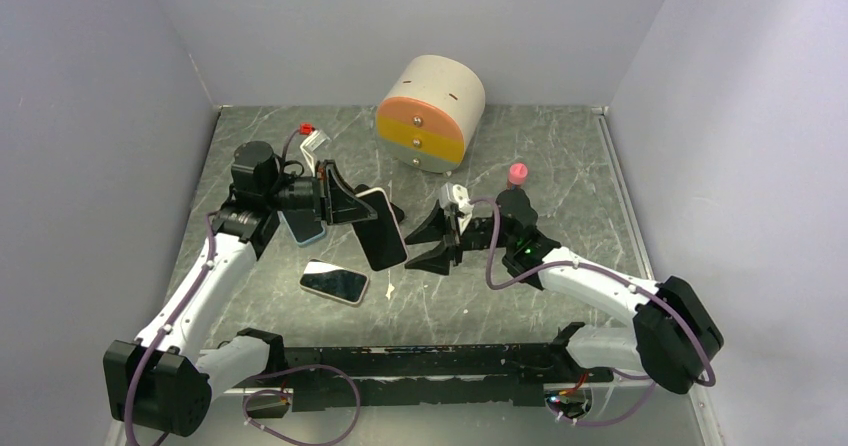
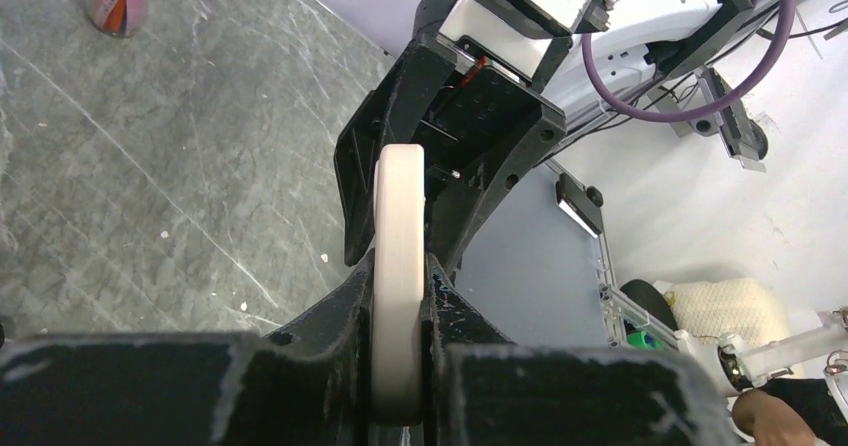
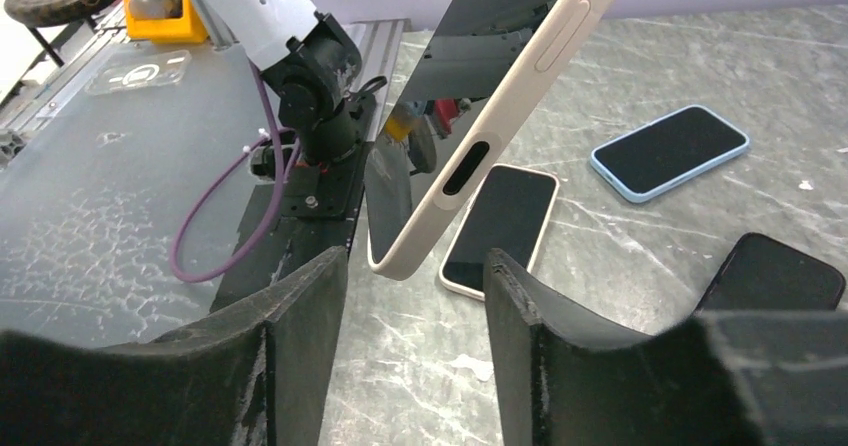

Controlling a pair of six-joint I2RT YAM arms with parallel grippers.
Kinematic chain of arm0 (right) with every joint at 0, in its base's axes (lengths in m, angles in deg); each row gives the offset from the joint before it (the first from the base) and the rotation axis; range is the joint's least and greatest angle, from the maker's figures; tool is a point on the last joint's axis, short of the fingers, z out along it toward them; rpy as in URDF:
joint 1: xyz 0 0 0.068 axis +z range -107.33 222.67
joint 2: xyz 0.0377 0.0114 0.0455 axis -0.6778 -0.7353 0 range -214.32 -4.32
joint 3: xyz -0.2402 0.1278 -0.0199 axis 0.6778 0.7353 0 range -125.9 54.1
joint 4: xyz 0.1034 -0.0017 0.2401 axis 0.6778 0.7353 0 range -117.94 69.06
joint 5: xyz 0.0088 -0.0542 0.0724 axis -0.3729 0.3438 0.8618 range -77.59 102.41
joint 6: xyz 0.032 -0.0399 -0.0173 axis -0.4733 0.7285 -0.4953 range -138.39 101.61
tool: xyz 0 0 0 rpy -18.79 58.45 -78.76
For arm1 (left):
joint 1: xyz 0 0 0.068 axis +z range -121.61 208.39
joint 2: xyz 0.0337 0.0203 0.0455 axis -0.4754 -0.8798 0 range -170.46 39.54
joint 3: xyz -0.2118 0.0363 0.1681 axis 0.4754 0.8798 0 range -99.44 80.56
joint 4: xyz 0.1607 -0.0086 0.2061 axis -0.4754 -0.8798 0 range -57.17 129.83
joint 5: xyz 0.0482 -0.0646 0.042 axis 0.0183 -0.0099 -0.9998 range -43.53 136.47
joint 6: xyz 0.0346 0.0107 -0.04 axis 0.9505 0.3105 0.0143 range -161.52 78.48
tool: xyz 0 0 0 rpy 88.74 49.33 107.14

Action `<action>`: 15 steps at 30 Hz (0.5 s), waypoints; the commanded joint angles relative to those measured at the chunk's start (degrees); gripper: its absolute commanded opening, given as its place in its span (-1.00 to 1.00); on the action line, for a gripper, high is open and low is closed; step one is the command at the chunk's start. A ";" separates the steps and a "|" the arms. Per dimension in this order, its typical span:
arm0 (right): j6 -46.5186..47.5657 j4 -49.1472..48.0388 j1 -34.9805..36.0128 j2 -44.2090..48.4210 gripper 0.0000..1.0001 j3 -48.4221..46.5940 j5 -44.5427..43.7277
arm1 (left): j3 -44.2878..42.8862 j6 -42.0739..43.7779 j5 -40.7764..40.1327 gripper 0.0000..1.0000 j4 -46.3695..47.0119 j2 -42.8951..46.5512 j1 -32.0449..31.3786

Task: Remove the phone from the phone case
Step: Remove the phone case from the phone.

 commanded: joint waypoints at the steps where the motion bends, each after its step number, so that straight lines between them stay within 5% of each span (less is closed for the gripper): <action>1: 2.87 1.08 0.54 -0.33 0.05 -2.75 2.21 | 0.11 -1.83 3.59 -0.95 5.13 1.88 0.16; 15: 10.78 8.21 0.74 -2.90 -0.74 -5.34 3.67 | 2.55 -7.87 5.29 -0.95 12.48 1.44 0.21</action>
